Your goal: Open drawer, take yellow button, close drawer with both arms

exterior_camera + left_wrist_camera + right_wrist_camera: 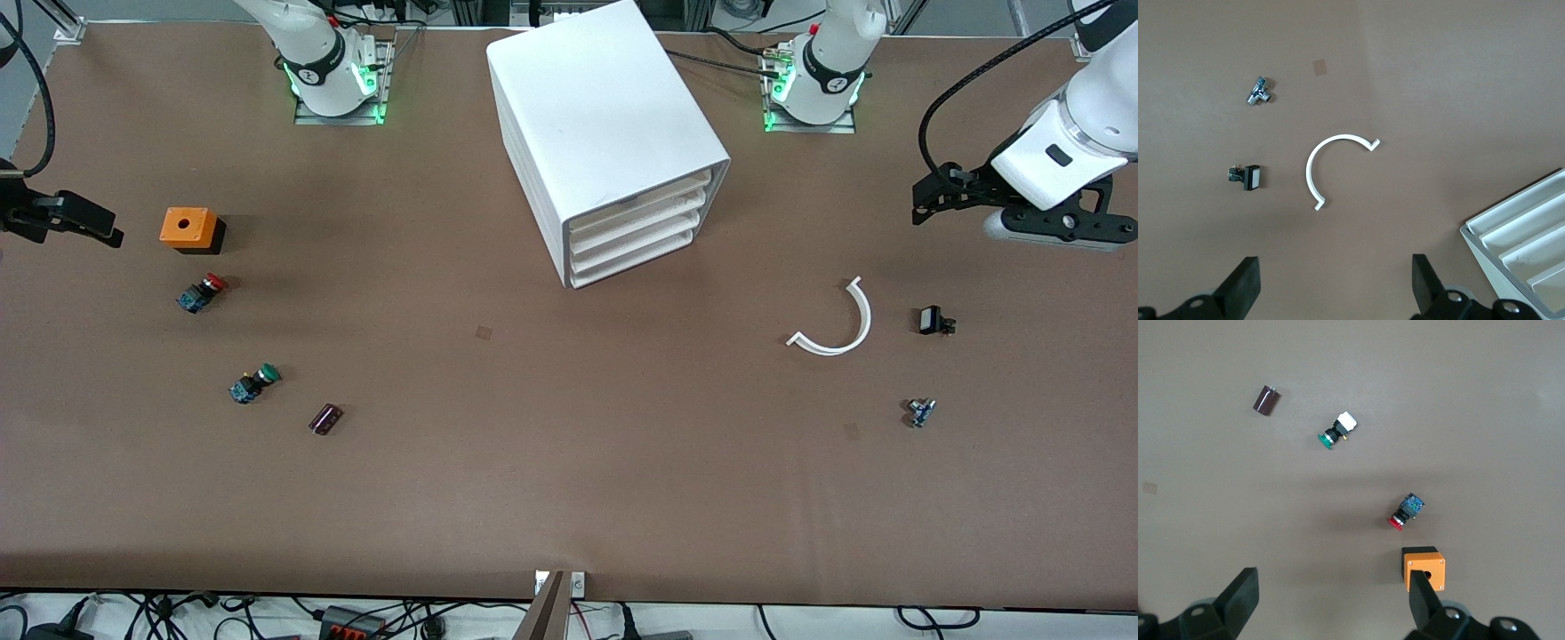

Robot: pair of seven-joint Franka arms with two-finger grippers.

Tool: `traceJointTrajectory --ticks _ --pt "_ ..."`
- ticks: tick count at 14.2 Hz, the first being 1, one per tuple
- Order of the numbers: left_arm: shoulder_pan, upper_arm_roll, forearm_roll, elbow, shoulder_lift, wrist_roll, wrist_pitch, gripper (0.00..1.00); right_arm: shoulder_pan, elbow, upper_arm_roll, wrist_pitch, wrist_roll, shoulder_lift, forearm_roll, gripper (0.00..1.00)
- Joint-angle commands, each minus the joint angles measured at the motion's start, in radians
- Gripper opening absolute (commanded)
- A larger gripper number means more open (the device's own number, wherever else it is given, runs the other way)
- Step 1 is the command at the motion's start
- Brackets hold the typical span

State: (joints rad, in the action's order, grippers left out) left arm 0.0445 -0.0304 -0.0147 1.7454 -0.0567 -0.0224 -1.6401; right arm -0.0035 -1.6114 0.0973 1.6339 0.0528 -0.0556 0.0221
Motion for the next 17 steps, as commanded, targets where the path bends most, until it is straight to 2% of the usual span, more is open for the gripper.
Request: traceJointTrajectory --ticks 1,14,17 --pt "0.003 -0.003 0.018 -0.029 0.009 0.013 0.026 1.00 0.002 -0.022 -0.001 -0.003 -0.002 0.023 0.002 1.00" --pt "0.005 -0.005 0.007 -0.032 0.009 0.015 0.026 1.00 0.014 -0.018 -0.007 -0.008 0.006 0.001 -0.005 1.00" --pt "0.012 -0.005 0.001 -0.037 0.014 0.007 0.083 1.00 0.069 -0.010 -0.007 0.007 -0.005 -0.030 -0.077 1.00"
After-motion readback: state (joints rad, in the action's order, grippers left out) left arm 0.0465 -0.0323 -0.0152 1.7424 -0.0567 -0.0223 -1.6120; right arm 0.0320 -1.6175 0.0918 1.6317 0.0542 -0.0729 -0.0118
